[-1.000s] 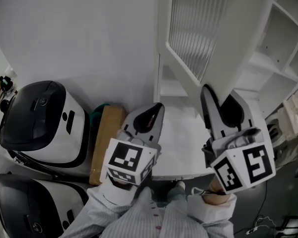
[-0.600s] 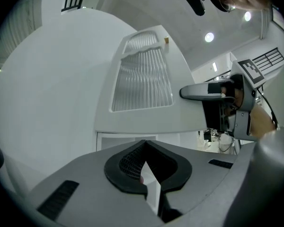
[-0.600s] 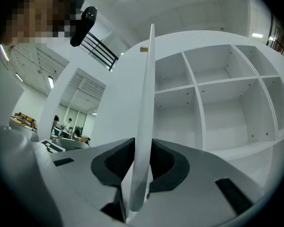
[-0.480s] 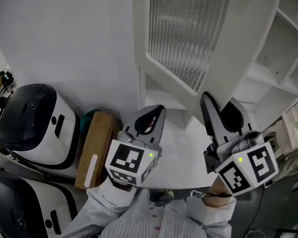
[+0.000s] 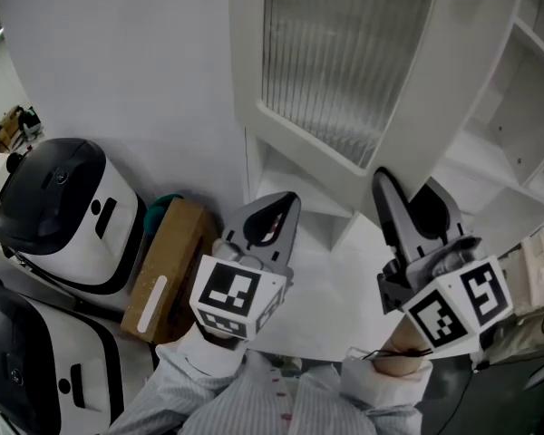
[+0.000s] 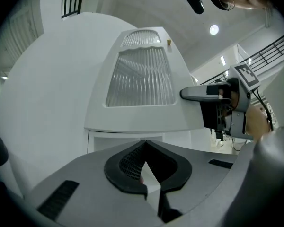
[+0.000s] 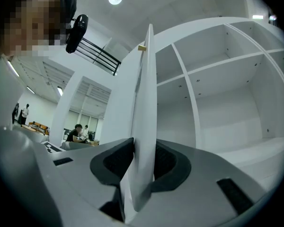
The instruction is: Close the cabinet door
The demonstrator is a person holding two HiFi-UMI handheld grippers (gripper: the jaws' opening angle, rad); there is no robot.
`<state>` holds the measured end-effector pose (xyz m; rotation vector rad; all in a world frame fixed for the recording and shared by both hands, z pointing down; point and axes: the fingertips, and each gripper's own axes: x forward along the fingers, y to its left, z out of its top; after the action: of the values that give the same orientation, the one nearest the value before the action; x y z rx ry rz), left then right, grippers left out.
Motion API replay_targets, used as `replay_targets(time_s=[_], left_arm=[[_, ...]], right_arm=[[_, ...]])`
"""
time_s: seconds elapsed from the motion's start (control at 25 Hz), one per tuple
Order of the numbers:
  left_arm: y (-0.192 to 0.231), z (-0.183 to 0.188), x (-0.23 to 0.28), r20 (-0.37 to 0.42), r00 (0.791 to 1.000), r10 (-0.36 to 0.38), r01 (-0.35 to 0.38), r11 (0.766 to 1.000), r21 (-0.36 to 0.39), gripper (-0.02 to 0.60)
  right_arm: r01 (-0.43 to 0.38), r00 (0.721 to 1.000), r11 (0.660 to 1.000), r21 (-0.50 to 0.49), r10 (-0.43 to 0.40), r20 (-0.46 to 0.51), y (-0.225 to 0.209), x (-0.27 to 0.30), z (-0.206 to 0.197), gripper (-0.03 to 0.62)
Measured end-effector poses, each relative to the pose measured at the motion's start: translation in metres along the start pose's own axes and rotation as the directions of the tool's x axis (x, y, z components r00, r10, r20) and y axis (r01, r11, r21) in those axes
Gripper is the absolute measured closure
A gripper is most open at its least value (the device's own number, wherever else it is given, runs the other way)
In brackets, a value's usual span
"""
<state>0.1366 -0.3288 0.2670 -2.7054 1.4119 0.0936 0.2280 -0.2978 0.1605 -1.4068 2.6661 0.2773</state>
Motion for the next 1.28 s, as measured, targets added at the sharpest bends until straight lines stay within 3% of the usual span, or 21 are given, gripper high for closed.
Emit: replay_targets(time_s=[0.28, 0.92, 1.28], left_arm=[[-0.005, -0.002, 0.011, -0.010, 0.998, 0.064, -0.064, 0.998, 0.009, 0.572], [-0.015, -0.013, 0.018, -0.047, 0.987, 0.152, -0.151, 0.988, 0.027, 0.572], [-0.012, -0.018, 0.020, -0.058, 0.981, 0.183, -0.182, 0.983, 0.026, 0.572]], right_arm=[[-0.047, 0.999, 0.999, 0.000, 0.047, 0.020, -0.023, 0.007, -0.003, 0.503], [0.017, 0.998, 0.999, -0.039, -0.014, 0.063, -0.060, 0.019, -0.010, 0.451], [0.035, 0.995, 0.999, 0.006, -0.035, 0.091, -0.079, 0.026, -0.015, 0.416]])
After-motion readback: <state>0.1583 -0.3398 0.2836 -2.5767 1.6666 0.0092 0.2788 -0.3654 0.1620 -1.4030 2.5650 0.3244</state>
